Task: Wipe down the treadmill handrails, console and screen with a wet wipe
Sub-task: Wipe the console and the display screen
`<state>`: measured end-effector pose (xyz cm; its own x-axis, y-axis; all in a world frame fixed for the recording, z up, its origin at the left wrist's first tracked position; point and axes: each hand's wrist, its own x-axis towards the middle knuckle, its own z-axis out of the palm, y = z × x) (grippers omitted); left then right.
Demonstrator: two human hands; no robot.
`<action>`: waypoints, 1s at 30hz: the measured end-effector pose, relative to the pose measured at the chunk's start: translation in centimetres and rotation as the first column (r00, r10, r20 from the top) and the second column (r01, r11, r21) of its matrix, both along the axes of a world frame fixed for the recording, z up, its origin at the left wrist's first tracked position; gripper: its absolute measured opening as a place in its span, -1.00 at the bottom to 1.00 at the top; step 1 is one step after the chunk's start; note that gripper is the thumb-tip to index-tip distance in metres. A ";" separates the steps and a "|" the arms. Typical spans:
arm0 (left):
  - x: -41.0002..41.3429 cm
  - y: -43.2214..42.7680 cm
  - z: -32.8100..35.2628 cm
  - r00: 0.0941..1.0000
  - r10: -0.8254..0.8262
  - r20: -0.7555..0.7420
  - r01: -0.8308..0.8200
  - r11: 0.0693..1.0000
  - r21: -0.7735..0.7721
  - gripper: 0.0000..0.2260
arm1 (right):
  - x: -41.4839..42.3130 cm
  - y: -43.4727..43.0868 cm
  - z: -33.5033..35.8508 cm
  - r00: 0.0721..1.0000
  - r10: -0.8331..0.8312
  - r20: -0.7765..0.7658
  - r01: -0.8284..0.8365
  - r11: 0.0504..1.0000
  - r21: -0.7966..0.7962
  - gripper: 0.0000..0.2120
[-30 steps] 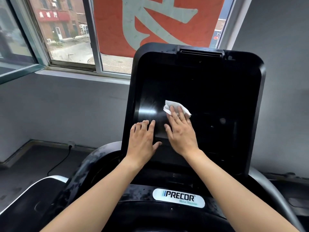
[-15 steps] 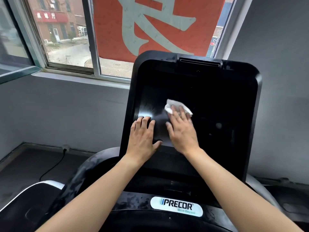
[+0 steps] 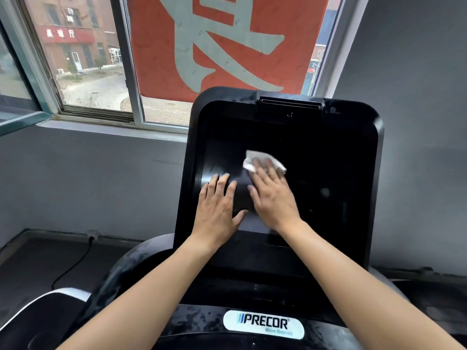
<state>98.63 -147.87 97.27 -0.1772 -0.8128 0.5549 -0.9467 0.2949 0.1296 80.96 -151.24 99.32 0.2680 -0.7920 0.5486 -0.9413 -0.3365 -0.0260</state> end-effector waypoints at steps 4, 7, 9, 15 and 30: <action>-0.8 -0.7 1.0 0.999 -0.034 0.019 0.035 0.999 -0.022 -0.27 | -2.4 -1.0 0.6 0.978 0.087 -0.190 -0.098 0.994 -0.050 -0.49; -1.3 -1.3 1.8 0.998 -0.044 0.049 0.045 0.999 -0.017 -0.27 | -3.9 -2.1 3.4 0.999 -0.032 0.004 0.032 0.999 -0.041 -0.50; -1.5 -1.5 1.9 0.997 -0.042 0.057 0.043 0.999 -0.013 -0.27 | -3.7 -2.3 4.3 0.981 -0.116 0.154 0.119 0.993 -0.010 -0.49; -2.4 -1.4 1.3 0.998 -0.056 0.042 0.056 0.998 0.014 -0.28 | -1.0 -0.5 0.9 1.000 0.023 0.005 -0.023 1.000 -0.003 -0.44; -2.3 -2.0 1.2 0.998 -0.041 0.041 0.040 0.999 0.011 -0.30 | -1.8 -1.5 0.7 0.995 0.095 -0.032 -0.097 0.992 -0.086 -0.49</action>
